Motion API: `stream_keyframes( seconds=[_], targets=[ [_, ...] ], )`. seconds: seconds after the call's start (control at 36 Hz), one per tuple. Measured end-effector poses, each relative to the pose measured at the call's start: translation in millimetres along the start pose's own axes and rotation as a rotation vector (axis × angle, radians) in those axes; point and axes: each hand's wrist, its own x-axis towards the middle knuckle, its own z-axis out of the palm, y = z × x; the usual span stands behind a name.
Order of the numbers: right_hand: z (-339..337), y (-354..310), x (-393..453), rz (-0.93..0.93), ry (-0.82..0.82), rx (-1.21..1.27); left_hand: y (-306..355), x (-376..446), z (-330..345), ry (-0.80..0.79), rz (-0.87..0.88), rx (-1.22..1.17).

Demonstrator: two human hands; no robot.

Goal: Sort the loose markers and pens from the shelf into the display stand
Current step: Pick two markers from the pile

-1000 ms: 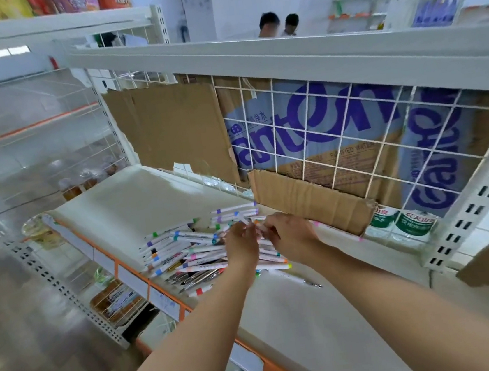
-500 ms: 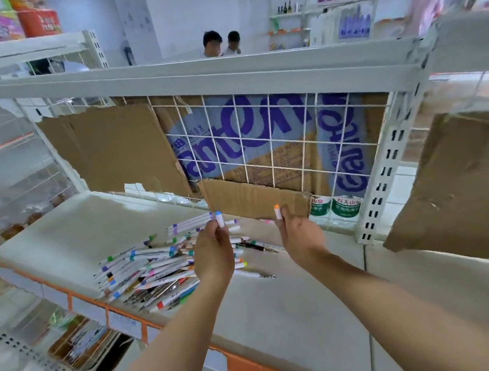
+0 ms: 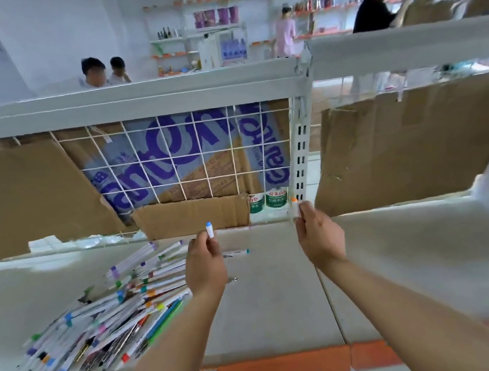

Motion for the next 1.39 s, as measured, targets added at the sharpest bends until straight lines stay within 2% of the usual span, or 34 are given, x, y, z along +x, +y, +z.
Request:
stream_keyframes(
  seconds=[0.08,0.19,0.47,0.61,0.78,1.11,1.39],
  targets=[
    [-17,15,-17,0.079,0.072,-0.016,9,-7,12,-0.047,0.041,-0.022],
    [-40,38,-38,0.199,0.09,-0.063,28,-18,29,-0.12,0.076,-0.099],
    [-101,103,-85,0.347,0.279,-0.096,96,-61,70,-0.273,0.26,-0.193],
    [-134,147,-109,0.415,0.31,-0.127,130,-94,103,-0.341,0.347,-0.239],
    [-180,204,-137,0.522,0.334,-0.172,188,-148,131,-0.346,0.397,-0.285],
    [-263,313,-173,0.473,0.383,-0.148,299,-251,179,-0.379,0.385,-0.377],
    [-300,359,-130,0.394,0.47,-0.13,373,-250,207,-0.312,0.46,-0.497]
  ],
)
